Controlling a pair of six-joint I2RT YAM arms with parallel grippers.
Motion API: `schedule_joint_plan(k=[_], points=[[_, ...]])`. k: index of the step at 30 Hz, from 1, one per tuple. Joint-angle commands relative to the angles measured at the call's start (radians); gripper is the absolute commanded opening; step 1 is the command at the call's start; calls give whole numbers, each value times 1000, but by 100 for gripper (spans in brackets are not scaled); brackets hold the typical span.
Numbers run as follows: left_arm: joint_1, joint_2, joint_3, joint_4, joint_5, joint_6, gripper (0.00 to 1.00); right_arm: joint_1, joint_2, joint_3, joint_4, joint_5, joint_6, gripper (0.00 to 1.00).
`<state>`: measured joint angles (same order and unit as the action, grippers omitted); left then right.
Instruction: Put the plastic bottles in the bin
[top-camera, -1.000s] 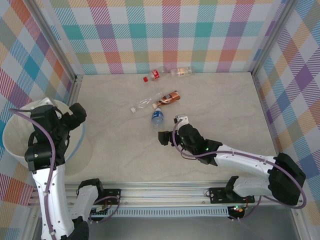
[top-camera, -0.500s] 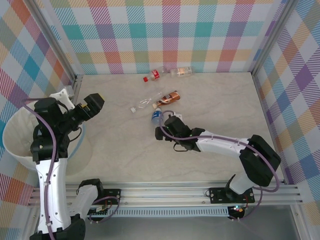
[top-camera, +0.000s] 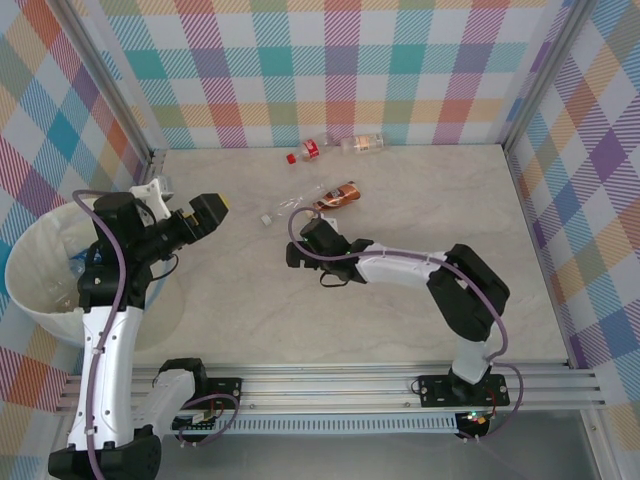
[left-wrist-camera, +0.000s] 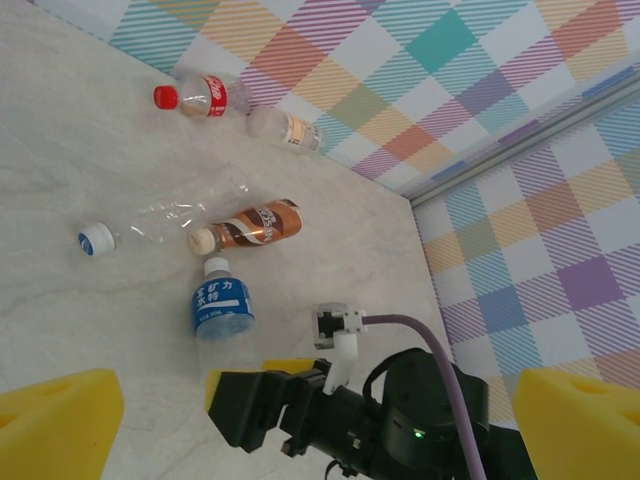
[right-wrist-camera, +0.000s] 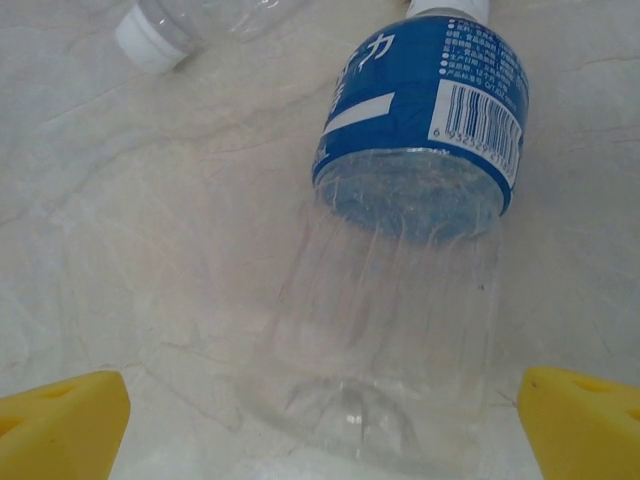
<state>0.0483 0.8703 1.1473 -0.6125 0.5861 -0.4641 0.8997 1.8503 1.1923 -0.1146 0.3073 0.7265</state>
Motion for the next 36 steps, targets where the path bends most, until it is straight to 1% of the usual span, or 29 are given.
schedule_joint_plan(k=[1, 3, 4, 5, 7, 9, 14, 18, 22, 27, 32, 36], points=[[-24, 0, -15, 45, 17, 6, 100, 2, 70, 77, -72, 89, 48, 100], [-39, 3, -17, 46, 14, 3, 100, 2, 110, 110, -101, 117, 53, 100], [-49, 6, -18, 47, 11, 1, 100, 2, 129, 120, -104, 126, 53, 97], [-59, 9, -21, 49, 7, 0, 100, 2, 142, 124, -99, 129, 51, 94], [-83, 17, -24, 54, -4, -7, 100, 2, 159, 115, -74, 130, 47, 85], [-115, 28, -23, 56, -20, -10, 100, 4, 149, 86, -36, 115, 42, 77], [-225, 74, -16, 61, -101, -13, 100, 7, 52, -36, 74, 112, -2, 64], [-303, 121, -17, 65, -165, -18, 100, 11, -78, -198, 262, 40, -97, 56], [-354, 158, -33, 88, -209, -36, 100, 29, -201, -327, 363, -23, -178, 52], [-392, 197, -71, 148, -184, -63, 100, 72, -343, -439, 443, -77, -252, 49], [-438, 235, -91, 179, -157, -87, 97, 105, -467, -505, 480, -146, -309, 48], [-466, 268, -101, 173, -186, -115, 96, 114, -520, -527, 492, -218, -337, 48]])
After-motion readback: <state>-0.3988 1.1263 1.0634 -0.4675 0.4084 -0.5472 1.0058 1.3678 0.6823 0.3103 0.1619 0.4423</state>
